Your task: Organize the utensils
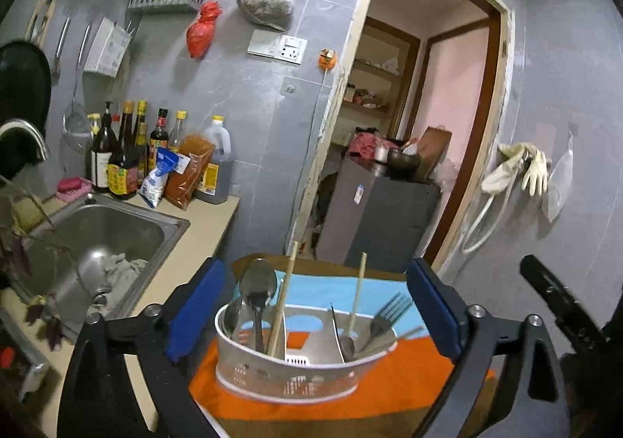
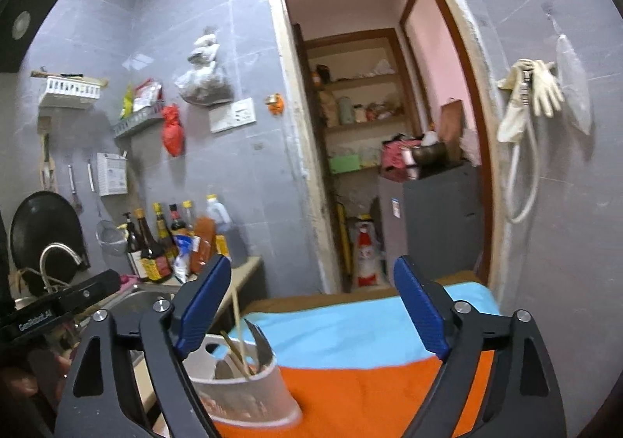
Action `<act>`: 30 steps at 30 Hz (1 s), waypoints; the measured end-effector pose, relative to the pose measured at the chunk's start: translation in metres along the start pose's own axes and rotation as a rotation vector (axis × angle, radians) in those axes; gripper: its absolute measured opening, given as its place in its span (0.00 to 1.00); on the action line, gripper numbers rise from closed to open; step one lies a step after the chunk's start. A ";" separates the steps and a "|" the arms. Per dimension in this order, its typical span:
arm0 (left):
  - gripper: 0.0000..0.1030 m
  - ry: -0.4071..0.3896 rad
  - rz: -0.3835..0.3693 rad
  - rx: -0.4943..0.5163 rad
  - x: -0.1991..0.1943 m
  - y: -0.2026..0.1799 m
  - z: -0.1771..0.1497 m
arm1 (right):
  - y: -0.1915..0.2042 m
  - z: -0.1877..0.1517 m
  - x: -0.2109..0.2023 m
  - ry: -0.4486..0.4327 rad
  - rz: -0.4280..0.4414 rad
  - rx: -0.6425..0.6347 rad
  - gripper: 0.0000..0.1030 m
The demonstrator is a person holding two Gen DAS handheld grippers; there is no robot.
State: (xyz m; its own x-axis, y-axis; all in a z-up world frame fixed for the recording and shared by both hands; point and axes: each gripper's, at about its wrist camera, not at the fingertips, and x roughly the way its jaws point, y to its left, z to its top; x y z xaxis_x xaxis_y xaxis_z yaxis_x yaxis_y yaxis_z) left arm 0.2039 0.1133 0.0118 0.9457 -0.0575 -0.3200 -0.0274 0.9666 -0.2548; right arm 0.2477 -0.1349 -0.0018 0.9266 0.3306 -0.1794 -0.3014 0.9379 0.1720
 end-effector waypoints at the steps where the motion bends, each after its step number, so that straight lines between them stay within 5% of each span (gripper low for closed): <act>1: 0.92 0.003 0.011 0.006 -0.006 -0.007 0.000 | -0.002 0.004 -0.007 0.014 -0.008 0.000 0.98; 16: 0.94 0.072 0.091 0.118 -0.093 -0.084 -0.048 | -0.038 0.011 -0.113 0.180 0.005 -0.033 1.00; 30: 0.94 0.077 0.097 0.123 -0.161 -0.100 -0.104 | -0.058 -0.028 -0.201 0.244 -0.019 -0.067 1.00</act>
State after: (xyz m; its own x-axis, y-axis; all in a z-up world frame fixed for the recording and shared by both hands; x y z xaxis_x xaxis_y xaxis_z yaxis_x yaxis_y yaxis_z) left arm 0.0210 -0.0004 -0.0064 0.9126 0.0231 -0.4081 -0.0730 0.9916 -0.1070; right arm 0.0731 -0.2531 -0.0034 0.8526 0.3213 -0.4122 -0.3064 0.9462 0.1038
